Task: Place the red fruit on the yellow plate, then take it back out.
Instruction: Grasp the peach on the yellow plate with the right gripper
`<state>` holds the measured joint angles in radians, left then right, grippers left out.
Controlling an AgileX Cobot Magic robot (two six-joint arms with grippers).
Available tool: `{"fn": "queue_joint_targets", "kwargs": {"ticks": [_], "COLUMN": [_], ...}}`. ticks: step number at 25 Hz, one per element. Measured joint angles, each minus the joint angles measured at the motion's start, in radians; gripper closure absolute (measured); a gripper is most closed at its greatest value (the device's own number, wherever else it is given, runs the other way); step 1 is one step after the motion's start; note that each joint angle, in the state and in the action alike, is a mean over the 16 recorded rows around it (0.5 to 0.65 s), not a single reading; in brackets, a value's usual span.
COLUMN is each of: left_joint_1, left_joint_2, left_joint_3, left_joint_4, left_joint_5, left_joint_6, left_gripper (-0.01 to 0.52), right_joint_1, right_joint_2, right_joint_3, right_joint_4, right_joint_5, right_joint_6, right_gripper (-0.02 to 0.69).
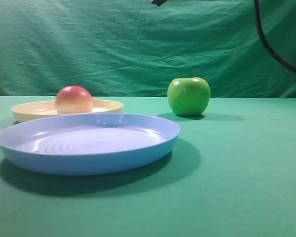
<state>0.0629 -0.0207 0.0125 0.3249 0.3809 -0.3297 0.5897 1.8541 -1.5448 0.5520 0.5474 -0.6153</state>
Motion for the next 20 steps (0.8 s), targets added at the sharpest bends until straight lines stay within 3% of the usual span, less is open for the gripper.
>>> {"fn": "queue_joint_targets", "kwargs": {"ticks": [7,10,13,20], "left_joint_1": [0.0,0.0,0.0,0.0], "left_joint_2": [0.0,0.0,0.0,0.0], "left_joint_3": [0.0,0.0,0.0,0.0], "left_joint_4": [0.0,0.0,0.0,0.0], "left_joint_5": [0.0,0.0,0.0,0.0], "left_joint_6": [0.0,0.0,0.0,0.0], "left_gripper": [0.514,0.514,0.514,0.514], "right_joint_1": [0.084,0.111,0.131,0.152], "right_joint_2": [0.185,0.255,0.312,0.397], "right_joint_3": [-0.269,-0.356,-0.418,-0.472], "right_joint_4": [-0.288,-0.365,-0.403,-0.419], "right_joint_5": [0.171,0.215,0.229,0.154], "right_joint_6": [0.23,0.292,0.318,0.325], "right_gripper": [0.658,0.623,0.545,0.268]}}
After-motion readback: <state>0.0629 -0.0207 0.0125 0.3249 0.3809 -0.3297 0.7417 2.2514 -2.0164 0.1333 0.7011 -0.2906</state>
